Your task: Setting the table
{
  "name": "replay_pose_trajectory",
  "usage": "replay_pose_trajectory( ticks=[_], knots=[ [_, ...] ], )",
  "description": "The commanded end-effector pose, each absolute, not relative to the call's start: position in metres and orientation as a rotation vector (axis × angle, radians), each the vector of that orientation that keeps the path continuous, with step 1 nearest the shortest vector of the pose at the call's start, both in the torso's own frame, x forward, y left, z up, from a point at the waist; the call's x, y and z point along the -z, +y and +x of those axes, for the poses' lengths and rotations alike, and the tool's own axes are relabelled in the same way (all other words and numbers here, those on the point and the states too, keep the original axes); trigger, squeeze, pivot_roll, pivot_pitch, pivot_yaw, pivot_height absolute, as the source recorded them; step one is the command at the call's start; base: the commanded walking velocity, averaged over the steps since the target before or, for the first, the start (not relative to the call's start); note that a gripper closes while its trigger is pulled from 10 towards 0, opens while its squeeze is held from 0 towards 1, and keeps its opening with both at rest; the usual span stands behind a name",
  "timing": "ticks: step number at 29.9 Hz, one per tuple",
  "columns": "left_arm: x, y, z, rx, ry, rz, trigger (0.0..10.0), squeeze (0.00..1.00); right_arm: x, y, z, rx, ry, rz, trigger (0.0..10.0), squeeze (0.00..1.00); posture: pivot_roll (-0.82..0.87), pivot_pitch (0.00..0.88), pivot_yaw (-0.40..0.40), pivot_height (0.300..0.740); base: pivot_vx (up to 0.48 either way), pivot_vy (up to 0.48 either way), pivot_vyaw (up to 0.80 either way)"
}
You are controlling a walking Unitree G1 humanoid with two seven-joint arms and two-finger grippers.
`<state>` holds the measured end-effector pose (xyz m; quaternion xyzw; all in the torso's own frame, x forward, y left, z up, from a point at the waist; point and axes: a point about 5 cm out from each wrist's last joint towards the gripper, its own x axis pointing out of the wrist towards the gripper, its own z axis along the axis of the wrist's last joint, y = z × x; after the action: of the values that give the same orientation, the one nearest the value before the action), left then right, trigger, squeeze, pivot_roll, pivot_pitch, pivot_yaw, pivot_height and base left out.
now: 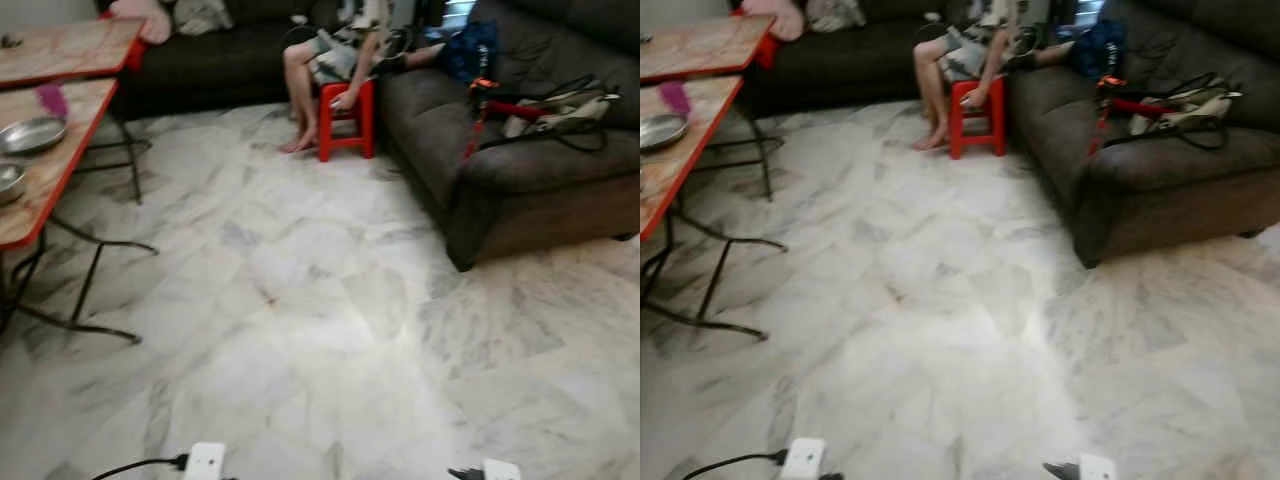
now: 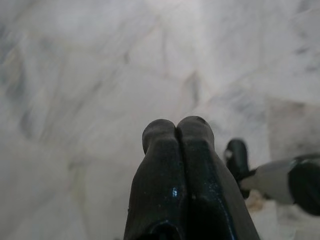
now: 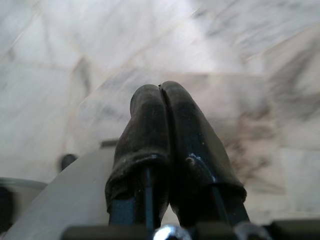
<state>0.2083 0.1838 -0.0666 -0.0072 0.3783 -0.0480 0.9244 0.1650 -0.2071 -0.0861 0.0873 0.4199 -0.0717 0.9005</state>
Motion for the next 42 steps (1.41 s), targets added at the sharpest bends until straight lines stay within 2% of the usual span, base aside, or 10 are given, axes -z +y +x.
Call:
replay_pose_trajectory(
  ticks=[1,42],
  knots=[
    [0.0708,0.1939,0.1992,0.083,0.813,0.011,10.0,0.00,0.0872,-0.1993,0.1657,0.138,0.872,0.198,10.0,0.00,-0.02,0.113,-0.011,0.740,0.334,0.000,0.00],
    [0.0711,0.1935,0.1991,0.078,0.815,0.006,10.0,0.00,0.0865,-0.1999,0.1672,0.128,0.870,0.186,10.0,0.00,-0.03,0.111,-0.015,0.740,0.335,0.000,0.00]
  ],
)
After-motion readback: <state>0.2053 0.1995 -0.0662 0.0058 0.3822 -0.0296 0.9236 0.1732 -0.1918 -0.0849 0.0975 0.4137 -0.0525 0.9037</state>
